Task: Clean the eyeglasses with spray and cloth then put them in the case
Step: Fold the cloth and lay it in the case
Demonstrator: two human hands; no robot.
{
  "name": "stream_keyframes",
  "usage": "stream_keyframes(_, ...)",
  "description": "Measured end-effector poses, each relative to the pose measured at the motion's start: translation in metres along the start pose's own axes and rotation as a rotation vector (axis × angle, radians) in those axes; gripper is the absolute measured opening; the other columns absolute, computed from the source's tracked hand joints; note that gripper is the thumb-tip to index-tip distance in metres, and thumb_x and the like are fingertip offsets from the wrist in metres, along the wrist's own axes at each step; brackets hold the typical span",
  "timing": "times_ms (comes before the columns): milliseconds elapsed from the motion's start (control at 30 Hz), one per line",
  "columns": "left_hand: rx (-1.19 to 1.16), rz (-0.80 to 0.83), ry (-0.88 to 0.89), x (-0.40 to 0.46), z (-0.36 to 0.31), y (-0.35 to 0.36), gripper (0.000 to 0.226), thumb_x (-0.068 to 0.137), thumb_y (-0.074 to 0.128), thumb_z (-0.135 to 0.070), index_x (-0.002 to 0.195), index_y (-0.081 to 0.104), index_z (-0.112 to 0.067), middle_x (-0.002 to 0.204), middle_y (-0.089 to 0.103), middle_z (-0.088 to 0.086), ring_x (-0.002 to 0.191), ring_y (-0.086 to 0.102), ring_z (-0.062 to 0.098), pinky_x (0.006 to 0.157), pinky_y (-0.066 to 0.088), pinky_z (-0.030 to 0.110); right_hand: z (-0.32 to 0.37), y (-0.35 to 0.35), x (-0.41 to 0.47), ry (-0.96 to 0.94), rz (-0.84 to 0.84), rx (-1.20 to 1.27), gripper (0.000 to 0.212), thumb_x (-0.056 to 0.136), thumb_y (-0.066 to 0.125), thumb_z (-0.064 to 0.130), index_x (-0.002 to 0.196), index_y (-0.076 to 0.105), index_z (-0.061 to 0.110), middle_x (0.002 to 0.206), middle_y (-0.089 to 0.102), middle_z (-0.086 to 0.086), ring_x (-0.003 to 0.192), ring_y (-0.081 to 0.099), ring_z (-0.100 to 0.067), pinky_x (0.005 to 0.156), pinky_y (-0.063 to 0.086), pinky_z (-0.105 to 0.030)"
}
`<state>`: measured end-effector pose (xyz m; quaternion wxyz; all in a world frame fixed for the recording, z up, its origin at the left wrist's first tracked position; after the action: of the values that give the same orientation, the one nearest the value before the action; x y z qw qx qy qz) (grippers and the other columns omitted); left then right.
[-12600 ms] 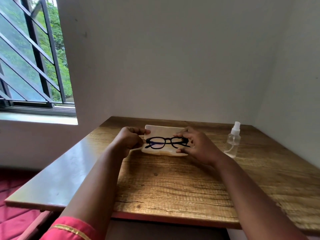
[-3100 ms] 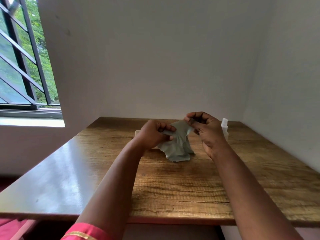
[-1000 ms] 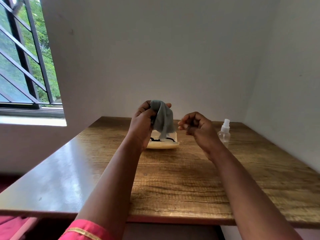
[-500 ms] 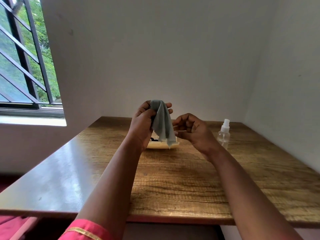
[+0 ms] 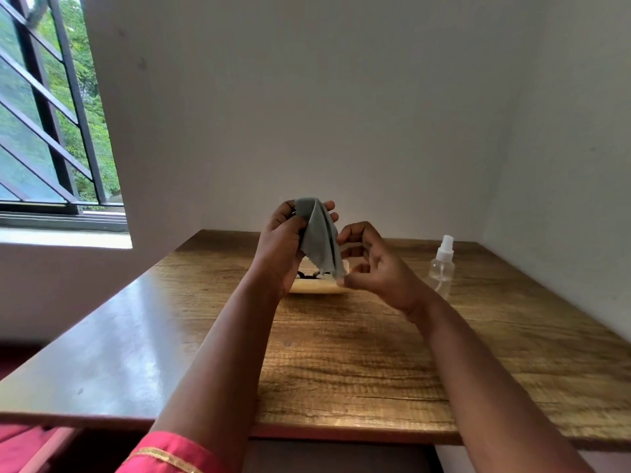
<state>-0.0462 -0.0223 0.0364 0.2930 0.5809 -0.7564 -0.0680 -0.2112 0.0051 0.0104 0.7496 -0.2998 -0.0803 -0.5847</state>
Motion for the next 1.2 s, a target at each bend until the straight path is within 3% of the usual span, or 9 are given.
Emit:
stream_keyframes(100, 0.003, -0.015, -0.005, 0.000, -0.001, 0.000, 0.030, 0.101, 0.036, -0.001, 0.126, 0.053, -0.001, 0.116, 0.069, 0.013, 0.107, 0.067, 0.025, 0.079, 0.057, 0.039, -0.002, 0.000, 0.000, 0.022, 0.003, -0.089, 0.060, 0.067, 0.071, 0.003, 0.113, 0.046, 0.033, 0.114, 0.055, 0.012, 0.103, 0.057, -0.004, 0.078, 0.047, -0.032)
stream_keyframes(233, 0.011, -0.031, -0.012, 0.000, 0.000, -0.001, 0.030, 0.101, 0.037, -0.003, 0.127, 0.053, -0.002, 0.116, 0.069, 0.012, 0.106, 0.067, 0.024, 0.077, 0.057, 0.037, -0.001, 0.000, 0.000, 0.021, -0.034, -0.127, 0.059, 0.074, 0.074, -0.008, 0.109, 0.047, 0.032, 0.111, 0.054, 0.010, 0.092, 0.058, 0.005, 0.075, 0.049, -0.028)
stream_keyframes(400, 0.022, -0.051, -0.020, 0.001, 0.002, -0.002, 0.031, 0.101, 0.038, -0.002, 0.128, 0.052, -0.002, 0.115, 0.069, 0.011, 0.104, 0.068, 0.023, 0.076, 0.057, 0.036, -0.003, 0.001, 0.002, -0.051, -0.095, -0.103, 0.051, 0.072, 0.079, -0.002, 0.103, 0.054, 0.030, 0.114, 0.055, -0.003, 0.098, 0.061, -0.014, 0.072, 0.051, -0.032)
stream_keyframes(600, 0.041, -0.064, -0.027, 0.003, 0.002, -0.003, 0.029, 0.100, 0.039, -0.002, 0.124, 0.054, -0.004, 0.114, 0.070, 0.012, 0.105, 0.068, 0.025, 0.076, 0.057, 0.037, -0.003, 0.002, 0.006, -0.107, -0.164, -0.048, 0.040, 0.080, 0.072, -0.005, 0.110, 0.055, 0.015, 0.104, 0.061, 0.000, 0.088, 0.062, -0.014, 0.076, 0.055, -0.031)
stream_keyframes(733, 0.101, -0.080, -0.021, 0.006, 0.005, -0.004, 0.027, 0.099, 0.039, 0.001, 0.115, 0.060, -0.005, 0.109, 0.071, 0.010, 0.104, 0.067, 0.025, 0.084, 0.056, 0.040, -0.002, -0.008, 0.006, -0.089, -0.305, 0.062, 0.035, 0.084, 0.065, -0.009, 0.110, 0.058, 0.014, 0.108, 0.063, -0.008, 0.097, 0.065, -0.015, 0.079, 0.056, -0.026)
stream_keyframes(833, 0.141, -0.107, -0.028, 0.006, 0.005, -0.004, 0.028, 0.097, 0.039, 0.004, 0.101, 0.062, -0.011, 0.097, 0.070, 0.009, 0.089, 0.066, 0.020, 0.074, 0.057, 0.033, -0.004, -0.017, 0.007, -0.036, -0.415, 0.140, 0.033, 0.084, 0.056, -0.013, 0.106, 0.065, 0.010, 0.111, 0.067, -0.005, 0.100, 0.063, -0.012, 0.071, 0.052, -0.020)
stream_keyframes(933, 0.179, -0.124, -0.049, 0.007, 0.006, -0.005, 0.028, 0.097, 0.038, 0.005, 0.098, 0.061, -0.011, 0.090, 0.065, 0.007, 0.080, 0.063, 0.016, 0.067, 0.055, 0.028, -0.011, -0.023, 0.008, 0.061, -0.477, 0.272, 0.036, 0.087, 0.050, -0.012, 0.089, 0.073, 0.016, 0.097, 0.073, 0.002, 0.090, 0.065, -0.009, 0.071, 0.051, -0.022)
stream_keyframes(1033, 0.212, -0.126, -0.072, 0.009, 0.008, -0.008, 0.029, 0.096, 0.038, 0.006, 0.099, 0.061, -0.012, 0.095, 0.064, 0.009, 0.086, 0.063, 0.019, 0.072, 0.055, 0.031, -0.015, -0.025, 0.009, 0.115, -0.479, 0.306, 0.033, 0.088, 0.053, -0.011, 0.080, 0.073, 0.014, 0.089, 0.074, -0.001, 0.091, 0.068, -0.013, 0.085, 0.054, -0.032)
stream_keyframes(1200, 0.216, -0.129, -0.091, 0.010, 0.009, -0.008, 0.030, 0.096, 0.038, 0.006, 0.097, 0.062, -0.012, 0.096, 0.064, 0.009, 0.086, 0.062, 0.018, 0.070, 0.055, 0.029, -0.017, -0.025, 0.005, 0.142, -0.453, 0.229, 0.016, 0.080, 0.070, -0.005, 0.087, 0.075, 0.009, 0.092, 0.076, -0.007, 0.094, 0.071, -0.019, 0.088, 0.055, -0.032)
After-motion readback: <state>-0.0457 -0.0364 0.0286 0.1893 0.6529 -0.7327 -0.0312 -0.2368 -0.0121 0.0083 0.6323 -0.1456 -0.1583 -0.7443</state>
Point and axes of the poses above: each hand's wrist, its own x-axis towards the middle knuckle, its own y-axis out of the palm, z = x × y, the point moved 2 cm from there along x, towards the middle knuckle
